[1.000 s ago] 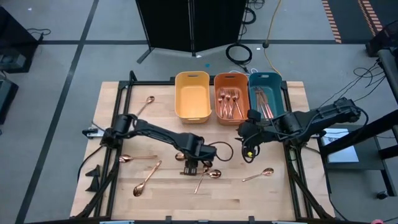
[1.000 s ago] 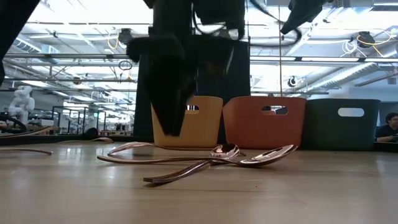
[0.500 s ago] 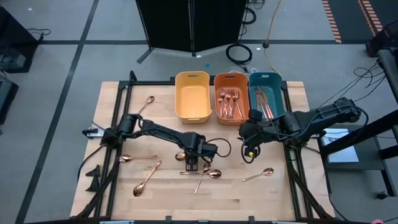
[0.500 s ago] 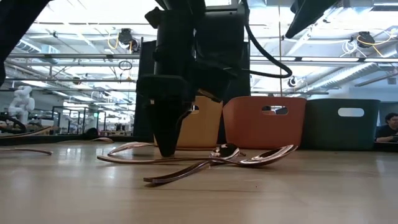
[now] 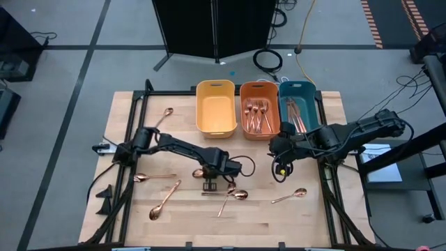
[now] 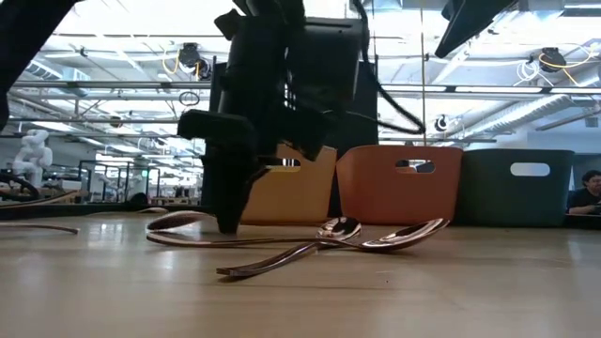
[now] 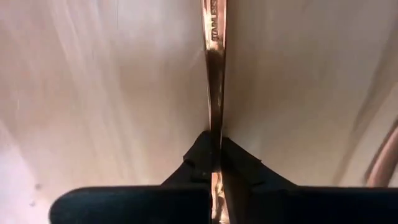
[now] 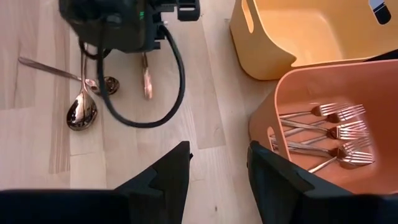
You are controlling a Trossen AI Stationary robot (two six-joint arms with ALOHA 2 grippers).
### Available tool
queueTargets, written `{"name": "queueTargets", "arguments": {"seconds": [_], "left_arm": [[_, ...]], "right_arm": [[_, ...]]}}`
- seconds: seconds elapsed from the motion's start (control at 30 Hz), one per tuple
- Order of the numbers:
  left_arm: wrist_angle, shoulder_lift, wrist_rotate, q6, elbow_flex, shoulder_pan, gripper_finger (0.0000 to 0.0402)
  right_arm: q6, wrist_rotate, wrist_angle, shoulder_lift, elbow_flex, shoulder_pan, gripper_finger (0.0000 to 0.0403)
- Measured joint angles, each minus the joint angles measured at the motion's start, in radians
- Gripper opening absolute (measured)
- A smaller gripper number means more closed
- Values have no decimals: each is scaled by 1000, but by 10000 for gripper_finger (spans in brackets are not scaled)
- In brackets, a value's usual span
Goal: Sort silverware
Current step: Put the copper spoon into the yellow bin
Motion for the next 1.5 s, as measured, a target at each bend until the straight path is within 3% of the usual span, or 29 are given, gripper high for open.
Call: {"name": "queueTargets", "arguments": {"seconds": [0.33, 0.5, 0.67, 0.83, 0.97, 1.13, 1.27, 1.5], "left_arm": [[5, -172, -39, 29, 58, 60, 0], [31, -299, -43, 79, 110, 72, 1], [155, -393, -66, -68, 106, 125, 1], [323, -544, -231, -93, -2, 205, 1], [518, -745, -397, -35, -211, 259, 1], [882, -933, -434, 93, -527, 304, 0], [1025, -966, -434, 285, -656, 328, 0], [1044, -914, -422, 1014, -673, 371, 0]], "right_arm": [[-32, 4, -35, -93, 0, -1, 148], [-23, 63, -30, -186, 0, -1, 148], [31, 137, 8, -256, 1, -2, 148], [71, 137, 115, -288, 1, -2, 148], [92, 131, 198, -285, 1, -2, 148], [115, 131, 265, -257, 1, -2, 148], [99, 135, 332, -222, 1, -2, 148], [62, 137, 435, -167, 1, -41, 148]]}}
